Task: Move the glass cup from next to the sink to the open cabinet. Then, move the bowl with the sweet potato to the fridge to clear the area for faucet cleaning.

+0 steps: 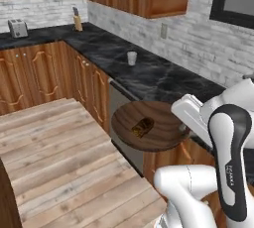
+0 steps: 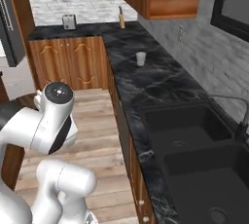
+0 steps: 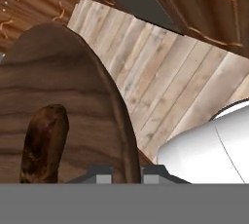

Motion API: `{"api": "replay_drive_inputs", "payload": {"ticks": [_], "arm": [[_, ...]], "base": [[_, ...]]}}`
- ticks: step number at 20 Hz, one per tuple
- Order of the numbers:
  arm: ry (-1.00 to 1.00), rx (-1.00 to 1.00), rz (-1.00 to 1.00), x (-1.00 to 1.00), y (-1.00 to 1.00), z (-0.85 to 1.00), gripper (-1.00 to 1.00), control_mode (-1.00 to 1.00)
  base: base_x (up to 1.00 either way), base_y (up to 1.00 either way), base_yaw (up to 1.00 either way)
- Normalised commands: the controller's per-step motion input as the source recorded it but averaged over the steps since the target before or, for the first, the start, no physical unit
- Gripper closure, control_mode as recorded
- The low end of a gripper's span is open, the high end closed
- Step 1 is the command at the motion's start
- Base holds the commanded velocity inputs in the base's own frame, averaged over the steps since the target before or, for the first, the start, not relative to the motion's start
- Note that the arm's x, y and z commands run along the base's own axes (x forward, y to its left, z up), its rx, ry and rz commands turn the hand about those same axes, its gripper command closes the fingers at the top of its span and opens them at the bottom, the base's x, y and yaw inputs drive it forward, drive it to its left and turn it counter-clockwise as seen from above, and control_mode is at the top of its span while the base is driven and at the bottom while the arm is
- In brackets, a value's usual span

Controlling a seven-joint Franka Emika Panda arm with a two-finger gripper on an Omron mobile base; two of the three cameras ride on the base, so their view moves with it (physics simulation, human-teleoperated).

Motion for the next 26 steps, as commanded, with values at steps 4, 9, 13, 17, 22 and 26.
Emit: {"api": "replay_drive_inputs", "payload": {"ticks": [4,9,13,17,22,26], "arm": [[0.00,0.00,0.00,0.00,0.00,0.00,1.00,1.00],[0.00,0.00,0.00,0.00,0.00,0.00,1.00,1.00],[0.00,0.00,0.00,0.00,0.00,0.00,1.00,1.00],[0.00,0.00,0.00,0.00,0.00,0.00,1.00,1.00],[0.00,0.00,0.00,0.00,0.00,0.00,1.00,1.00],[0.00,0.00,0.00,0.00,0.00,0.00,1.00,1.00]], "base": [[1.00,0.23,0.16],[1.00,0.15,0.13],[1.00,0.16,0.11],[1.00,0.18,0.09],[1.00,0.18,0.08],[1.00,0.13,0.13]]}}
